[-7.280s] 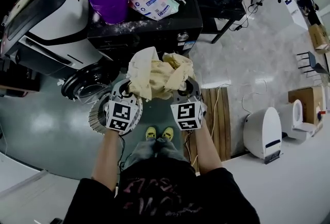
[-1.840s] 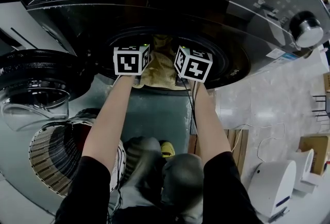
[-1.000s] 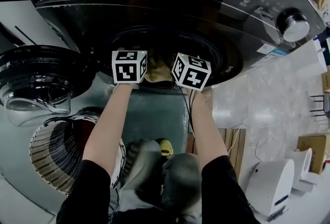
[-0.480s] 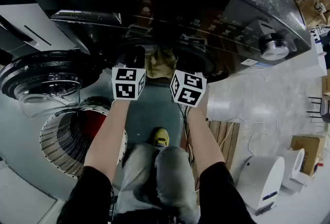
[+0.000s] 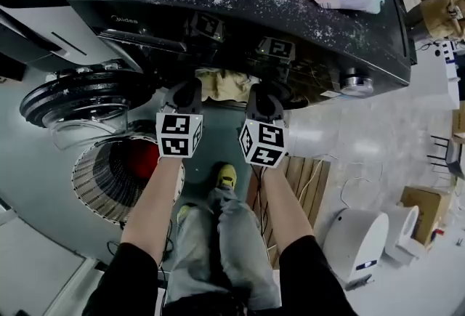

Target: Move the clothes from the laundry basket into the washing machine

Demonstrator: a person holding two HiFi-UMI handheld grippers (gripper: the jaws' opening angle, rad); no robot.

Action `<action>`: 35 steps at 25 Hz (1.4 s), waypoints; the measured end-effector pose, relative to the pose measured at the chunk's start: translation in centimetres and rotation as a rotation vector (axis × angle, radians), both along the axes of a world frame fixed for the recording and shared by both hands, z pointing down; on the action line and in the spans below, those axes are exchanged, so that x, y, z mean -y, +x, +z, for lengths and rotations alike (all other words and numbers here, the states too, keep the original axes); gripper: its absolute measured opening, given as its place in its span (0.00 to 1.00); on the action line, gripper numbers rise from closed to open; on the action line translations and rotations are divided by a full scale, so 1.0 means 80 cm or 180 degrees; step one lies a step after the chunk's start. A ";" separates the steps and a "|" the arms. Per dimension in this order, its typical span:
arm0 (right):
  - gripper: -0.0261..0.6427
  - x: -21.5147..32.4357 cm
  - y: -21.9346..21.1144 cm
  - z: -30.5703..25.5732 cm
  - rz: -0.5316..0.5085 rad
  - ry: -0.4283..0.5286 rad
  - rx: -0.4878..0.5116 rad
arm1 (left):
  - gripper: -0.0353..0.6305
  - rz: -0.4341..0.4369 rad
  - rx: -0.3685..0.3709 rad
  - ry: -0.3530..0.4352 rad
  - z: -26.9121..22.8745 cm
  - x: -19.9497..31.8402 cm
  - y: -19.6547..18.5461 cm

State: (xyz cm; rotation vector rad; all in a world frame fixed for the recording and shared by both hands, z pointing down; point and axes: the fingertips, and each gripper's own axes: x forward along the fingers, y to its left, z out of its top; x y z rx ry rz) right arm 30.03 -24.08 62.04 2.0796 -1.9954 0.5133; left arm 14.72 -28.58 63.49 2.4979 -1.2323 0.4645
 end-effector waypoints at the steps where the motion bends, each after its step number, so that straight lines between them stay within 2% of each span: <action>1: 0.05 -0.006 -0.003 -0.009 -0.0019 -0.0001 0.0013 | 0.07 0.0001 0.0004 0.0002 -0.009 -0.006 -0.004; 7: 0.05 -0.045 -0.019 -0.073 -0.0070 0.0015 0.0113 | 0.07 0.0028 -0.0024 0.0088 -0.082 -0.037 -0.018; 15: 0.05 -0.105 -0.015 -0.161 0.0042 0.0005 0.0191 | 0.07 0.0027 -0.0070 0.0151 -0.180 -0.077 -0.046; 22: 0.05 -0.145 -0.018 -0.257 0.0053 0.0106 0.0271 | 0.07 0.0107 -0.0008 0.0347 -0.281 -0.106 -0.077; 26: 0.05 -0.159 -0.026 -0.312 0.0008 0.0189 0.0182 | 0.07 0.0087 -0.0028 0.0490 -0.345 -0.119 -0.099; 35: 0.05 -0.166 -0.045 -0.429 -0.0094 0.0460 0.0223 | 0.07 0.0219 -0.0065 0.0804 -0.469 -0.135 -0.127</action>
